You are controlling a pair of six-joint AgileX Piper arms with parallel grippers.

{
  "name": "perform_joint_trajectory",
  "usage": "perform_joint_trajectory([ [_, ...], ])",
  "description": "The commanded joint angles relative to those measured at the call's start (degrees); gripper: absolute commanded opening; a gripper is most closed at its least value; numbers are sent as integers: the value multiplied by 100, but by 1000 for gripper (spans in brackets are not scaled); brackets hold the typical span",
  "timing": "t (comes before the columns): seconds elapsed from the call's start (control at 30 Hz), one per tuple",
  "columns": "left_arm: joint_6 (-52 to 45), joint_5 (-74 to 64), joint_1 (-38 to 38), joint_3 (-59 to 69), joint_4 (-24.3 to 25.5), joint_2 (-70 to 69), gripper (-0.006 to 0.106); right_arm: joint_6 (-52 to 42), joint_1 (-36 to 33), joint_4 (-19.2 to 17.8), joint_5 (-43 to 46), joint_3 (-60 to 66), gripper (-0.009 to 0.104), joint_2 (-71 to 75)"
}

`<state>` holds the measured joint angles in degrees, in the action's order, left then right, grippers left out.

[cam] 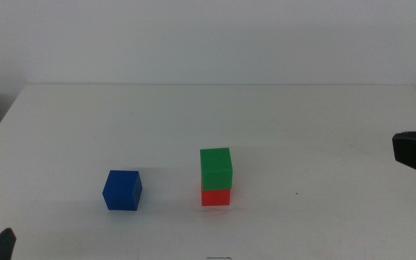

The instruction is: Stack red cubes first, then green, then blue cubes in a specific spot.

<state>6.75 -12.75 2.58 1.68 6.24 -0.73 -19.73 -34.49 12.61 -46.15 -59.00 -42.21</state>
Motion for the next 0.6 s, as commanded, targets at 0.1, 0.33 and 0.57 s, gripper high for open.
perform_joint_trajectory([
  [0.1, -105, -449, 17, -1563, -101, 1285, 94, -11, 32, 7, 437, -150, 94, 12],
  [0.33, -560, -4539, 132, -5124, -434, 3871, 94, -11, 32, 12, 437, -150, 94, 12],
  [0.57, -815, -6279, 132, -7011, -666, 5420, 94, -11, 32, 12, 436, -150, 94, 12],
])
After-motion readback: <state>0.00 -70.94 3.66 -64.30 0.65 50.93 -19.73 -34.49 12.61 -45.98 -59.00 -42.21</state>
